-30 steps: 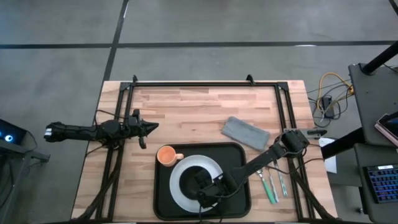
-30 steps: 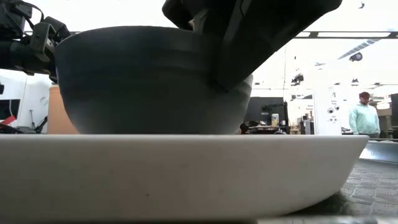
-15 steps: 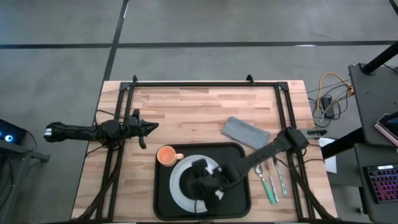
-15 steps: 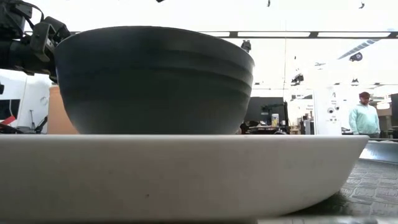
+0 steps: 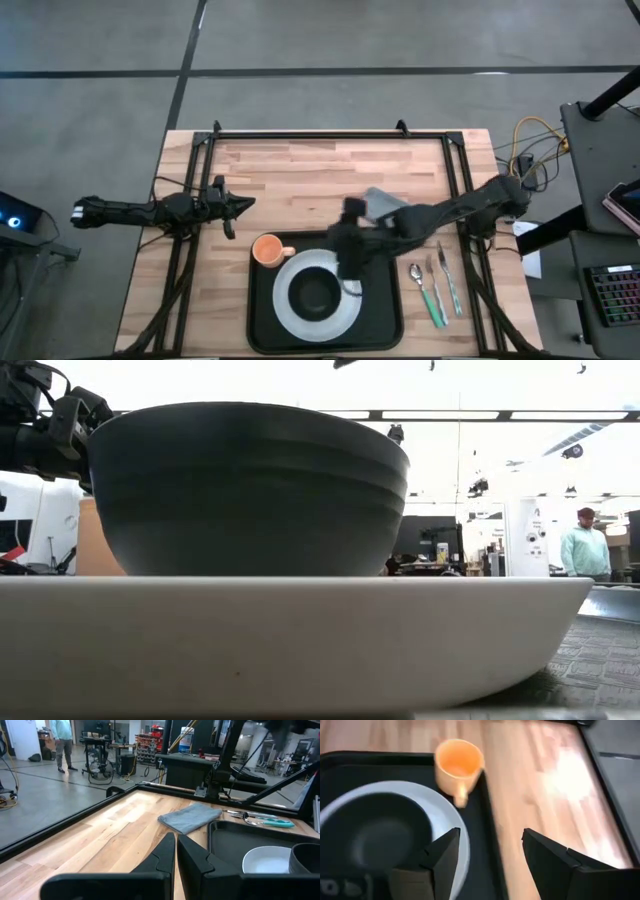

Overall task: Set up tray
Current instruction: Put the gray napkin on the black tray to the right of the white plate

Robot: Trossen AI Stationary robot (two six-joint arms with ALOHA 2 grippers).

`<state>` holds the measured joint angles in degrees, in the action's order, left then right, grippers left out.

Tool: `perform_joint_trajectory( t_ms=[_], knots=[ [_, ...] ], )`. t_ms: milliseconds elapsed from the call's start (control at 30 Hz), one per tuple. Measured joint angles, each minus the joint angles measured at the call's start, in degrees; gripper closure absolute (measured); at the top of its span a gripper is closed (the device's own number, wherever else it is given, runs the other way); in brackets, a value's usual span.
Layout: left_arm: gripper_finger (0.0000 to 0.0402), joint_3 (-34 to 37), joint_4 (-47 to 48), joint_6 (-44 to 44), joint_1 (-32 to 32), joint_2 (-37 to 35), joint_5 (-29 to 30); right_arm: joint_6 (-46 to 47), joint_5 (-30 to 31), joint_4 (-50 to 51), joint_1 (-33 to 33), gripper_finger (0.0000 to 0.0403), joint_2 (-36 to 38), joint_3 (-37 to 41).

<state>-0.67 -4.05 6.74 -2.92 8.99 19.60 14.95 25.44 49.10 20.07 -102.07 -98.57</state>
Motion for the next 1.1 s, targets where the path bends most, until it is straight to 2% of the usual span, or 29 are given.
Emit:
perform_joint_trajectory(
  t_ms=[233, 567, 767, 1100],
  knots=[
    [0.0402, 0.0, 0.0, 0.0, 0.0, -0.02, 0.08, 7.29, 0.66, 0.0, -2.81, 0.0179, 15.11, 17.69],
    [0.0402, 0.0, -0.02, 0.0, 0.0, -0.02, 0.08, 10.97, 0.25, -0.06, -4.94, 0.0176, 32.4, 40.98],
    [0.0402, 0.0, -0.02, 0.0, 0.0, -0.02, 0.08, 10.52, -0.42, -0.05, -4.98, 0.0177, 37.02, 51.12],
    [0.0402, 0.0, 0.0, 0.0, 0.02, -0.02, 0.1, 11.76, -7.57, -2.18, -5.07, 0.0177, 36.31, 60.07]
  ],
)
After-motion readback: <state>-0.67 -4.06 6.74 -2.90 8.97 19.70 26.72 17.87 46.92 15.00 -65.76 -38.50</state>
